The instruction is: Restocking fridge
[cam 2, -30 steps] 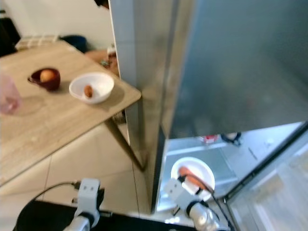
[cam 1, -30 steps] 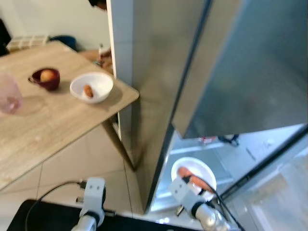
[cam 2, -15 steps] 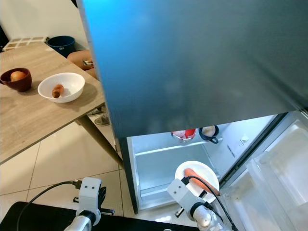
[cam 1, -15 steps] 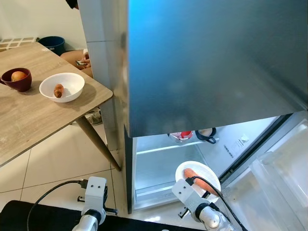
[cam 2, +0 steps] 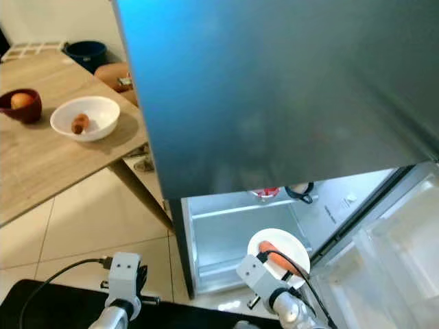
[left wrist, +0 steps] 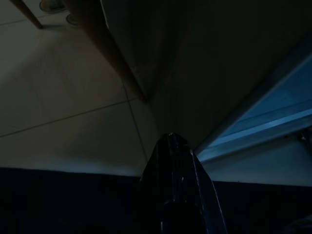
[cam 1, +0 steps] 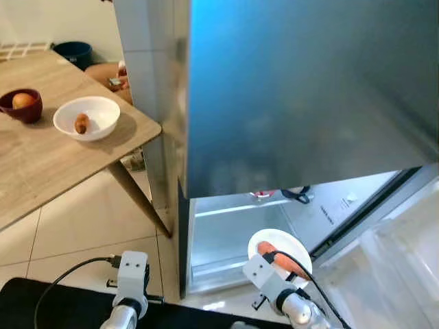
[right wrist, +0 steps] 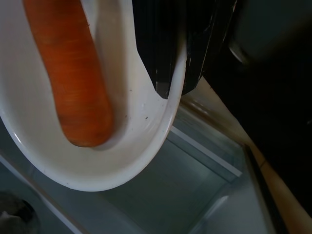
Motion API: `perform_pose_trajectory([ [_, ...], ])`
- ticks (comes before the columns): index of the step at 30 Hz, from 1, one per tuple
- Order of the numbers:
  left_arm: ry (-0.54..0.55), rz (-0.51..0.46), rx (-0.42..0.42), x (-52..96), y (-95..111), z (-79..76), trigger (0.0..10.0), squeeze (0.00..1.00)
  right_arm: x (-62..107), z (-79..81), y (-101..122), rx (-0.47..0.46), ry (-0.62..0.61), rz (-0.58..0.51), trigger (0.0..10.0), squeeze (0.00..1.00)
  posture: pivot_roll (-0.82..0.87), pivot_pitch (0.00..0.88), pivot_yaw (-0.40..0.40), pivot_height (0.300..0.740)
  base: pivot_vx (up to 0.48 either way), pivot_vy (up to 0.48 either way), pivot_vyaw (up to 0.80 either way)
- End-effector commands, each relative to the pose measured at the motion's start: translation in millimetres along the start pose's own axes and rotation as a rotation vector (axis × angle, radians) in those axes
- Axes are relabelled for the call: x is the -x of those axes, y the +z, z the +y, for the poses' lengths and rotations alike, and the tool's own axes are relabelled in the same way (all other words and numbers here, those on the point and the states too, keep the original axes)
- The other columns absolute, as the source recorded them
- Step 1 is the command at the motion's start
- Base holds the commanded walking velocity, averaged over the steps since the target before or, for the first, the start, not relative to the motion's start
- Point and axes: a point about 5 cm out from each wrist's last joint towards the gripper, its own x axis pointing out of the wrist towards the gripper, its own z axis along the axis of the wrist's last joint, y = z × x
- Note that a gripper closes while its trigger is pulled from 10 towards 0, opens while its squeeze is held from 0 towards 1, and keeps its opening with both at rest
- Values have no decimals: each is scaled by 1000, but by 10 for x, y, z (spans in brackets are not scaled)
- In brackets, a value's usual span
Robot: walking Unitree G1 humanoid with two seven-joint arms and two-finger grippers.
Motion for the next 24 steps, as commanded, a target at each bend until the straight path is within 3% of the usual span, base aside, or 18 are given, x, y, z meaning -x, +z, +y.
perform_pose_trajectory([
  [1,-7,17,3,25,-45,-20,10000,0,24,-50,-51,4,-15,16,10000,0,-66,112,-56,740,0,-428,0],
  [24,-10,19,15,50,-71,-12,10000,0,21,-45,-39,7,-11,8,10000,0,-67,97,-55,740,0,0,0],
])
